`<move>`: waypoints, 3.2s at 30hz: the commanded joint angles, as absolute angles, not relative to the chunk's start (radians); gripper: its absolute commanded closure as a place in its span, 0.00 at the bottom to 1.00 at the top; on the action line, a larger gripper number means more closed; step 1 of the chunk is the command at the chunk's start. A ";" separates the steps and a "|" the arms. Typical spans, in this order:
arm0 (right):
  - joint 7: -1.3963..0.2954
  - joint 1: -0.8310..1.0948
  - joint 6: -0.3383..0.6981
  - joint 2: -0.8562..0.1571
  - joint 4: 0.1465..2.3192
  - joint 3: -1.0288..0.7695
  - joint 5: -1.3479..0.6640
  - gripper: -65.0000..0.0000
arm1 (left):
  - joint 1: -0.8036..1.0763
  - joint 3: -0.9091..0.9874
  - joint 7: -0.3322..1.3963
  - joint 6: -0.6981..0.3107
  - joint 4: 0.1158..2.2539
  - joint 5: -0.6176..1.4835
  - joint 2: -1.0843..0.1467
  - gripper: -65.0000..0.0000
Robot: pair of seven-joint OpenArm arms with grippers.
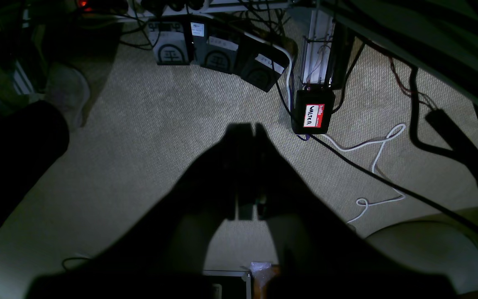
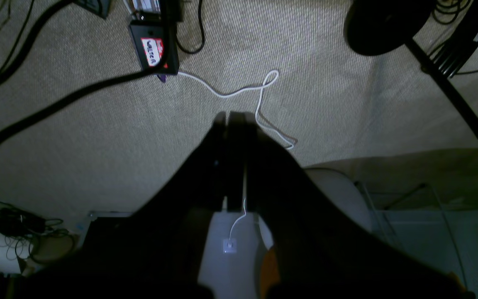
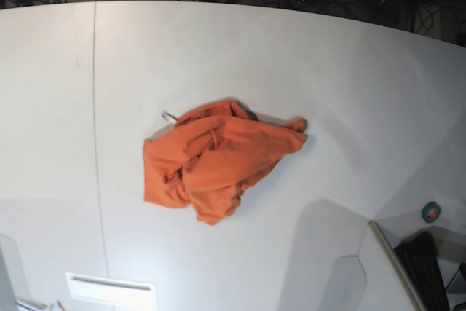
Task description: Layout the t-shirt on the table in an organized manner, then fold the t-shirt properly
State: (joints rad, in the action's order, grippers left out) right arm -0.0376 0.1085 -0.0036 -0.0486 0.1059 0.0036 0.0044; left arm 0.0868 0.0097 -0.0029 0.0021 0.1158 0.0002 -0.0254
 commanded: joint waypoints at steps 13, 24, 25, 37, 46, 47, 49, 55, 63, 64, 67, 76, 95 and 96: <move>-0.028 0.309 -0.007 -0.068 0.326 -0.085 -0.002 1.00 | 0.297 -0.005 -0.002 0.005 0.435 -0.010 -0.081 1.00; -0.225 0.673 -0.005 -0.047 0.969 -0.162 -0.002 1.00 | 0.611 -0.005 -0.001 0.005 0.894 -0.001 -0.182 1.00; -0.242 0.700 -0.007 -0.044 1.038 -0.162 -0.002 1.00 | 0.642 -0.004 -0.001 0.005 0.946 -0.001 -0.191 1.00; -0.429 0.941 -0.007 0.024 1.788 -0.199 -0.002 1.00 | 0.975 0.010 0.008 0.005 1.607 0.174 -0.272 1.00; -0.432 0.802 -0.007 0.002 2.005 -0.004 0.004 1.00 | 0.937 0.097 0.013 0.008 1.776 0.470 -0.377 1.00; -0.433 0.774 -0.007 -0.010 2.005 0.041 0.004 1.00 | 0.920 0.125 0.015 0.008 1.778 0.483 -0.375 1.00; -0.452 0.720 -0.007 -0.042 2.005 0.143 0.005 1.00 | 0.888 0.188 0.079 0.008 1.778 0.496 -0.372 1.00; -0.671 0.458 -0.010 -0.082 1.994 0.407 0.005 0.74 | 0.745 0.344 0.360 0.005 1.779 0.495 -0.348 1.00; -0.690 0.142 -0.024 -0.081 1.758 0.559 0.005 0.59 | 0.631 0.374 0.392 0.005 1.779 0.495 -0.343 0.55; -0.684 0.117 -0.045 -0.085 1.732 0.573 0.005 0.59 | 0.627 0.372 0.392 0.005 1.778 0.495 -0.343 0.47; -0.610 0.067 -0.151 -0.124 1.684 0.636 0.005 0.57 | 0.599 0.352 0.392 0.004 1.771 0.496 -0.341 0.25; -0.559 0.111 -0.248 -0.159 1.670 0.572 -0.002 0.52 | 0.415 0.039 0.394 0.004 1.701 0.503 -0.302 0.23; -0.559 0.285 -0.194 -0.166 1.719 0.283 0.002 0.52 | 0.027 -0.191 0.392 0.007 1.268 1.047 -0.208 0.23; -0.559 0.288 -0.180 -0.166 1.718 0.283 0.002 0.53 | 0.013 -0.185 0.392 0.008 1.247 1.046 -0.199 0.23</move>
State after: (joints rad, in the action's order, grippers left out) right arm -0.5800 0.2970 -0.1818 -0.1669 1.6997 0.2852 0.0002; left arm 0.0257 -0.1864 0.4034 0.0231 1.2289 1.0401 -0.1989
